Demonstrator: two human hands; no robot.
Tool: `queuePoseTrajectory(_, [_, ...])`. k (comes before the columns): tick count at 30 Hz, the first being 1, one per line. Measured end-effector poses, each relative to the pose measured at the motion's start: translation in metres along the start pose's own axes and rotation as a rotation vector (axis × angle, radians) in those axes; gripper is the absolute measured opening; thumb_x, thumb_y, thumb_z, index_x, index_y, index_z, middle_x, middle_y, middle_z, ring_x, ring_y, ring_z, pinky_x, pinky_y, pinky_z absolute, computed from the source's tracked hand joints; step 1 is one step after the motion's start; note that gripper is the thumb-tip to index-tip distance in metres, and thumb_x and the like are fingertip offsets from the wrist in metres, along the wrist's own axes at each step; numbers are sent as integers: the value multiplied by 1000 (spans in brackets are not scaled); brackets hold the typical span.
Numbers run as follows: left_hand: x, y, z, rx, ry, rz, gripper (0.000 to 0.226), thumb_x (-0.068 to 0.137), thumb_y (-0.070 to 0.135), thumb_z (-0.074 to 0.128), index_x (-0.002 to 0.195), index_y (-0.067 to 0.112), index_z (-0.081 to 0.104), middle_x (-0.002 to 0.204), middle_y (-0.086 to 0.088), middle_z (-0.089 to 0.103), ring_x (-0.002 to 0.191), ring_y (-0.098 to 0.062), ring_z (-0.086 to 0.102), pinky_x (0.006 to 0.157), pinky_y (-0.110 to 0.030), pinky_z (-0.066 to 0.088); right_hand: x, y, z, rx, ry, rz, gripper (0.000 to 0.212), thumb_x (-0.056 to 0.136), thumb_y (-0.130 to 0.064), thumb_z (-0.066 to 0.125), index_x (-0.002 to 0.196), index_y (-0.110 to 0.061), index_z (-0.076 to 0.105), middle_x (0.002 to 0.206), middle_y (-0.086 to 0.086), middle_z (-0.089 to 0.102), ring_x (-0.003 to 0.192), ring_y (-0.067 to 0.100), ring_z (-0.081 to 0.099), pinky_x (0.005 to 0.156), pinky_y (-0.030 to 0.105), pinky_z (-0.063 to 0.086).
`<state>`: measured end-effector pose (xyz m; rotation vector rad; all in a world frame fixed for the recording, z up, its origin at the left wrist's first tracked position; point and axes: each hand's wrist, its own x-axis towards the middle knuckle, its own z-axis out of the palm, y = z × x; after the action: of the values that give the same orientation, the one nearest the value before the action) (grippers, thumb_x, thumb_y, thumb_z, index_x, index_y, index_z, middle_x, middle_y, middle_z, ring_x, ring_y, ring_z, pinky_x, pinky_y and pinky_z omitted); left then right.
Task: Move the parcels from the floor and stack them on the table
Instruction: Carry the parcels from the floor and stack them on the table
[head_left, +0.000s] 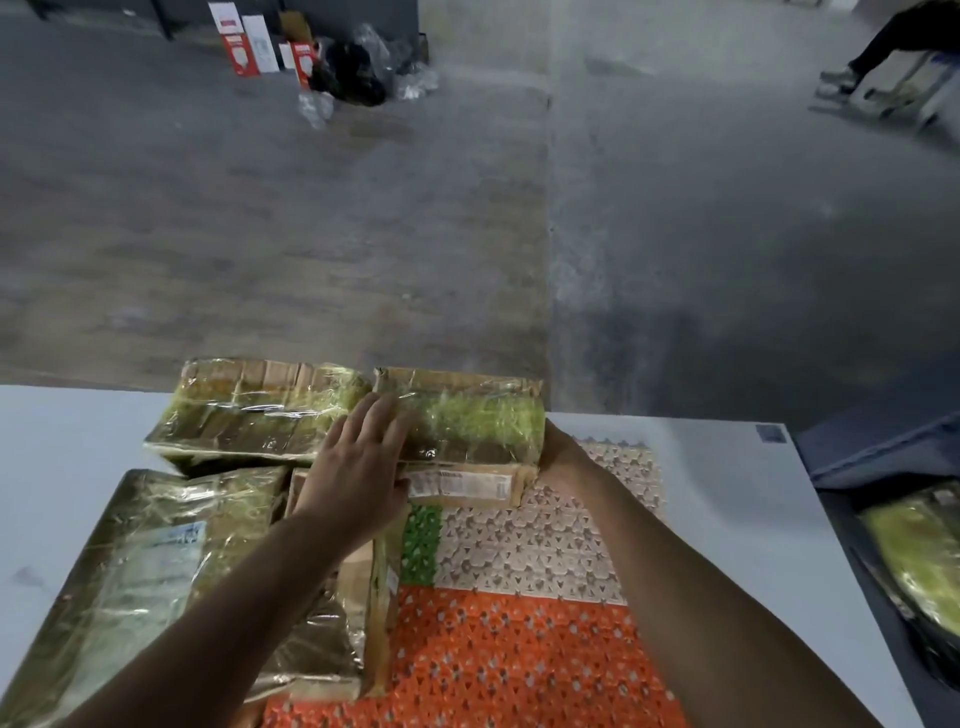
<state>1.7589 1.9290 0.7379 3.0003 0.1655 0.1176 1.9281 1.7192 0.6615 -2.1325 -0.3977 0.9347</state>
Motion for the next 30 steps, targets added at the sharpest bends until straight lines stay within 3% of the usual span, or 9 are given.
queuePoseTrajectory(2, [-1,-1,1,4,-10,-9,83,60,24,81,131,12,41,132,-18,52,128,-39,46,100,-52,43,-2,-7,0,-56,-26,-18,41,91,-5,60,112,-39,66,104,-6,69,94,12,66,87,28,55])
queuePoseTrajectory(4, [0,-2,0,16,-40,-16,84,63,29,80,134,15,36,136,-17,50,132,-38,42,104,-52,38,1,-4,2,-123,-14,-43,33,90,-15,62,98,-47,66,103,-5,71,98,20,67,92,43,54])
queuePoseTrajectory(9, [2,-4,-13,-64,-96,-59,75,86,51,57,147,23,25,155,-7,21,146,-26,12,116,-43,20,-26,-15,8,-211,95,-3,38,97,-17,54,131,-33,51,116,-12,60,99,13,58,84,31,47])
queuePoseTrajectory(13, [-6,-7,-23,-88,-76,-104,82,87,62,48,151,23,14,159,-7,12,148,-25,2,119,-41,9,-49,-25,8,-302,99,60,50,97,-12,54,142,-29,41,126,0,60,81,10,57,61,23,45])
queuePoseTrajectory(16, [-20,-12,-27,-88,-85,-153,81,88,65,43,150,20,17,160,-9,10,148,-26,0,120,-43,8,-62,-33,11,-393,82,72,54,97,-11,54,146,-23,35,127,7,62,84,17,58,63,27,44])
queuePoseTrajectory(18, [-27,-19,-28,-117,-86,-167,73,91,60,43,148,18,24,159,-11,14,148,-27,2,119,-42,8,-69,-39,18,-395,103,100,55,97,-13,54,146,-23,33,123,10,64,80,18,58,64,29,45])
queuePoseTrajectory(21, [-31,-31,-27,-170,-99,-139,56,96,45,43,143,16,34,156,-11,21,147,-28,6,118,-41,12,-72,-43,31,-412,140,165,37,97,-14,50,133,-19,48,101,4,67,72,14,58,58,27,45])
queuePoseTrajectory(25, [-34,-47,-21,-227,-91,-86,43,94,37,48,132,16,47,143,-10,39,141,-28,24,114,-44,30,-86,-61,48,-439,106,297,19,100,-13,45,114,-9,58,76,1,53,63,10,51,52,22,40])
queuePoseTrajectory(30, [-44,-56,-20,-246,-99,-68,58,94,50,43,139,14,41,149,-15,33,144,-32,19,117,-48,22,-96,-79,69,-377,86,435,30,102,-16,43,123,2,55,100,16,64,85,24,69,71,33,59])
